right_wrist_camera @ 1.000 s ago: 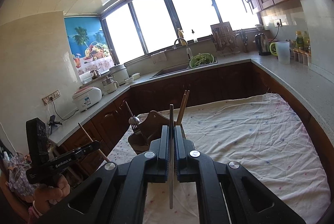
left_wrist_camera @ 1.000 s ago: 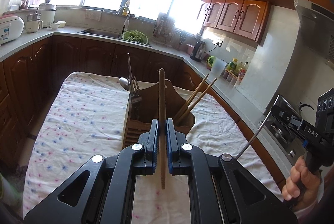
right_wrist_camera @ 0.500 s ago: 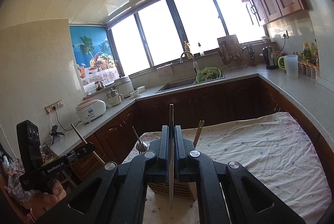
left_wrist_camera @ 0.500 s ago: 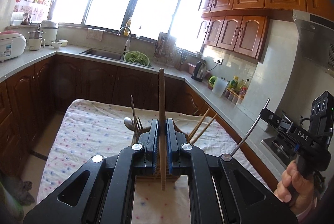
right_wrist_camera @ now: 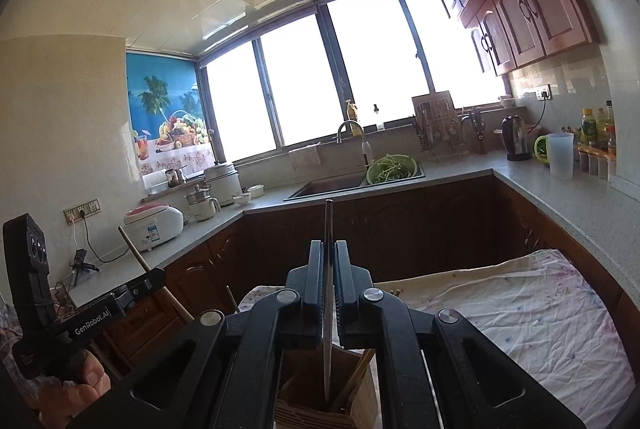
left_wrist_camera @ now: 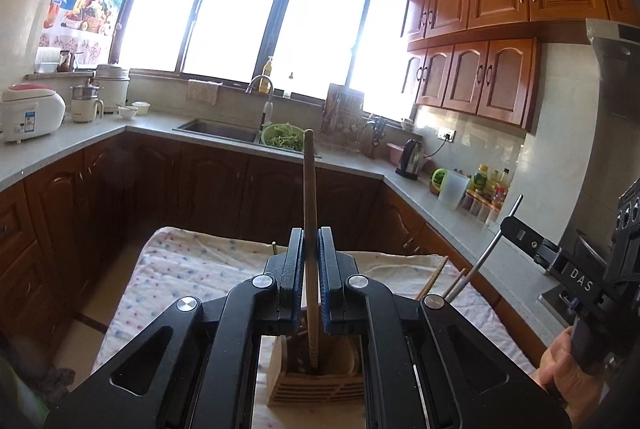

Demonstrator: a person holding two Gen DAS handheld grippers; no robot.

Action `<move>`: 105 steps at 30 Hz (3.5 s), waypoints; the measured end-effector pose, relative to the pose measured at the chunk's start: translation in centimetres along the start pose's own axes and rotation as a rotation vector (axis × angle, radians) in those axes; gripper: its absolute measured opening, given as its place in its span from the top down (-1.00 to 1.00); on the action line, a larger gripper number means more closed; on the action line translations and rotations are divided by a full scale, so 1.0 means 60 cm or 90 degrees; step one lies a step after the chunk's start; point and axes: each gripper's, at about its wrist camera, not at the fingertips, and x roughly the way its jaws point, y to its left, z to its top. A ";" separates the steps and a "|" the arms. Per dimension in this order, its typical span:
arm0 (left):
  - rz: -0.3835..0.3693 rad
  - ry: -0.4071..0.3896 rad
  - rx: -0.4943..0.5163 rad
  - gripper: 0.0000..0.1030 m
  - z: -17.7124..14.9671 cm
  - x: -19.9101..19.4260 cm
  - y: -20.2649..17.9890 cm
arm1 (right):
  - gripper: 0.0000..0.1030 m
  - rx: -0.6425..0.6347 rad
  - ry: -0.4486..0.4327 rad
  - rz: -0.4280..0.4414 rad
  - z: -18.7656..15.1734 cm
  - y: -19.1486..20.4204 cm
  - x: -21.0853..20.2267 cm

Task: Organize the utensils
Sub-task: 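Lower the chopstick into the holder with the left tool while the right tool lowers the rod in, then open the left tool in the holder while the right tool releases the rod, then move the left tool onto a thin steel rod while the right tool closes on a wooden chopstick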

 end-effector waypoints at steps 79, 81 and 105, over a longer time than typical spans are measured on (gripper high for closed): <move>-0.042 0.316 0.082 -0.44 -0.317 0.019 -0.204 | -0.64 0.145 0.117 -0.110 -0.202 -0.223 -0.244; -0.055 0.344 0.100 -0.30 -0.339 0.038 -0.230 | -0.48 0.143 0.123 -0.116 -0.207 -0.227 -0.248; -0.080 0.430 0.260 0.62 -0.404 0.033 -0.183 | 0.56 0.105 0.344 -0.044 -0.291 -0.198 -0.084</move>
